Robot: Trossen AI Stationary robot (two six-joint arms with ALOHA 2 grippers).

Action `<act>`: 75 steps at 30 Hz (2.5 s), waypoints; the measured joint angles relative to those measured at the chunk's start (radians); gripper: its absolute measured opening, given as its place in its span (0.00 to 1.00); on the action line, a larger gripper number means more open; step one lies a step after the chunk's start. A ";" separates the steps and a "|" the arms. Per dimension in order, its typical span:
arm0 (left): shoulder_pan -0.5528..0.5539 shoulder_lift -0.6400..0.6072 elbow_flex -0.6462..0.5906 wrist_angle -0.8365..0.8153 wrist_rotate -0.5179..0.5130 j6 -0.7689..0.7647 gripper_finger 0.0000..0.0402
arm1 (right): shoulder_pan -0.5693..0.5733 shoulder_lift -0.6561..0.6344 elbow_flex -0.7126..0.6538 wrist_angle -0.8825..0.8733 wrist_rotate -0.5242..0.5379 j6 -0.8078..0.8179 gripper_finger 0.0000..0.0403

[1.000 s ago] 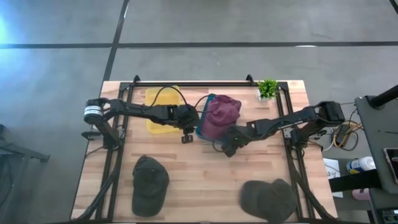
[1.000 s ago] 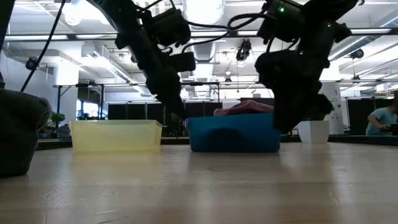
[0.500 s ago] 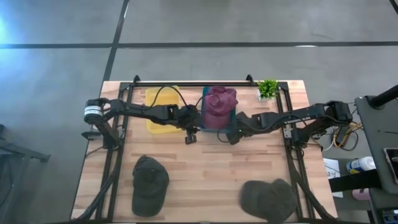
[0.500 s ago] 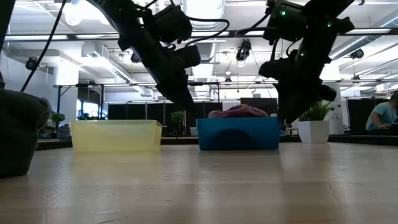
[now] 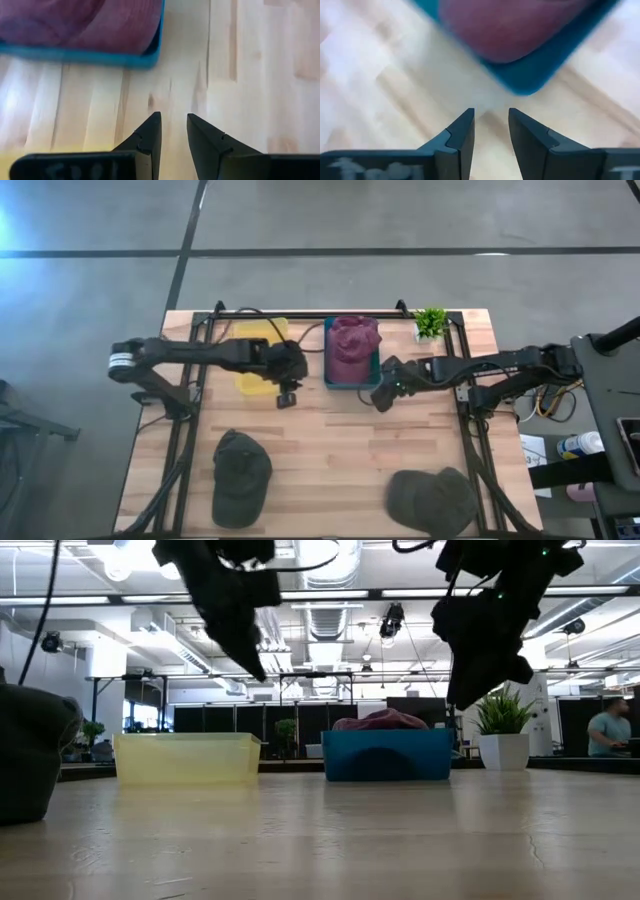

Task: Sort caps
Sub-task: Adjust the yellow bin

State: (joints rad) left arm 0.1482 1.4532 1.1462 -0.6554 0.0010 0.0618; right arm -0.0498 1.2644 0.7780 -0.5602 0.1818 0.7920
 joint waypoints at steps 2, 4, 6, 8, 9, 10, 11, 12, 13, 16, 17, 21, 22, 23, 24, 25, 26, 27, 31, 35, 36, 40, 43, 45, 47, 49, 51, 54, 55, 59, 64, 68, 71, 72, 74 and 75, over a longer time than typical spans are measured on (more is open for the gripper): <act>0.000 -0.040 -0.007 -0.075 0.001 -0.012 0.22 | 0.000 -0.005 0.000 0.010 -0.072 -0.053 0.29; 0.000 -0.066 -0.017 -0.165 0.002 -0.020 0.22 | 0.000 0.000 0.000 0.017 -0.133 -0.096 0.29; -0.004 -0.085 -0.025 -0.244 0.006 -0.032 0.22 | 0.000 0.015 0.000 0.028 -0.174 -0.132 0.29; -0.016 -0.097 -0.028 -0.313 0.006 -0.060 0.22 | 0.000 0.034 0.000 0.026 -0.183 -0.163 0.29; -0.019 -0.104 -0.031 -0.339 0.000 -0.072 0.22 | 0.000 0.041 0.000 0.026 -0.182 -0.168 0.29; -0.021 -0.109 -0.036 -0.358 -0.018 -0.088 0.22 | -0.001 0.047 0.000 0.030 -0.182 -0.169 0.29; -0.021 -0.111 -0.042 -0.366 -0.042 -0.106 0.22 | -0.001 0.052 0.000 0.036 -0.182 -0.171 0.29; -0.019 -0.113 -0.047 -0.362 -0.071 -0.117 0.22 | -0.001 0.059 0.000 0.046 -0.182 -0.172 0.29; -0.019 -0.114 -0.055 -0.348 -0.099 -0.119 0.22 | 0.000 0.064 0.000 0.061 -0.182 -0.175 0.29; -0.018 -0.107 -0.076 -0.268 -0.172 -0.093 0.22 | 0.000 0.075 0.000 0.107 -0.192 -0.176 0.31; -0.018 -0.102 -0.081 -0.229 -0.175 -0.090 0.22 | -0.001 0.075 0.000 0.116 -0.203 -0.175 0.32; -0.018 -0.047 -0.087 -0.184 -0.130 -0.097 0.22 | 0.006 0.072 0.001 0.128 -0.238 -0.161 0.40; -0.018 -0.028 -0.087 -0.184 -0.129 -0.098 0.22 | 0.008 0.070 0.001 0.125 -0.244 -0.156 0.42; -0.020 -0.008 -0.089 -0.184 -0.130 -0.097 0.22 | 0.013 0.068 0.001 0.118 -0.246 -0.151 0.44; -0.022 0.013 -0.089 -0.181 -0.133 -0.091 0.22 | 0.018 0.068 0.000 0.113 -0.246 -0.146 0.46; -0.023 0.030 -0.089 -0.174 -0.135 -0.083 0.22 | 0.023 0.068 0.000 0.114 -0.246 -0.142 0.48; -0.023 0.049 -0.089 -0.165 -0.138 -0.070 0.22 | 0.027 0.068 0.000 0.113 -0.246 -0.141 0.50; -0.023 0.068 -0.089 -0.157 -0.143 -0.058 0.22 | 0.032 0.068 0.000 0.110 -0.245 -0.140 0.52; -0.024 0.126 -0.084 -0.115 -0.252 -0.007 0.22 | 0.041 0.068 0.000 0.095 -0.232 -0.124 0.57; -0.023 0.160 -0.085 -0.040 -0.350 0.077 0.22 | 0.044 0.068 0.000 0.092 -0.221 -0.114 0.59; -0.023 0.164 -0.085 -0.024 -0.345 0.100 0.22 | 0.044 0.068 0.000 0.092 -0.220 -0.114 0.60; -0.024 0.182 -0.076 -0.034 -0.298 0.119 0.22 | 0.044 0.068 0.000 0.091 -0.218 -0.111 0.59; -0.028 0.160 -0.029 -0.104 -0.297 0.063 0.22 | 0.047 0.068 0.000 0.080 -0.217 -0.111 0.59; -0.029 0.132 0.004 -0.162 -0.288 0.020 0.22 | 0.048 0.068 0.000 0.064 -0.216 -0.111 0.59; -0.029 0.109 0.016 -0.189 -0.248 -0.001 0.22 | 0.048 0.068 0.000 0.056 -0.215 -0.112 0.59; -0.029 0.081 0.017 -0.178 -0.232 0.000 0.22 | 0.048 0.068 0.000 0.056 -0.210 -0.118 0.59; -0.024 0.060 0.012 -0.156 -0.235 0.015 0.22 | 0.048 0.068 0.000 0.055 -0.205 -0.121 0.59; 0.000 0.065 0.002 -0.149 -0.270 0.028 0.22 | 0.048 0.068 0.000 0.058 -0.203 -0.134 0.59; 0.006 0.067 -0.004 -0.136 -0.268 0.032 0.22 | 0.048 0.068 0.000 0.058 -0.201 -0.136 0.59; 0.014 0.069 -0.006 -0.118 -0.271 0.034 0.22 | 0.048 0.068 0.000 0.059 -0.197 -0.141 0.59; 0.021 0.104 -0.006 -0.122 -0.283 0.034 0.22 | 0.048 0.068 0.000 0.063 -0.183 -0.156 0.59; 0.020 0.133 -0.006 -0.128 -0.303 0.030 0.22 | 0.047 0.068 0.000 0.062 -0.179 -0.166 0.59; 0.020 0.136 -0.005 -0.126 -0.322 0.003 0.23 | 0.047 0.068 -0.001 0.062 -0.179 -0.167 0.59; 0.021 0.136 -0.005 -0.126 -0.325 -0.003 0.24 | 0.047 0.068 -0.001 0.063 -0.179 -0.168 0.59; 0.027 0.137 -0.005 -0.126 -0.324 -0.008 0.28 | 0.047 0.068 -0.002 0.062 -0.179 -0.170 0.59; 0.031 0.137 -0.005 -0.126 -0.314 -0.008 0.30 | 0.047 0.068 -0.002 0.062 -0.179 -0.172 0.59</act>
State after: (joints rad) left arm 0.1788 1.5900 1.1414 -0.7818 -0.3131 0.0538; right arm -0.0025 1.3323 0.7757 -0.4978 0.0024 0.6200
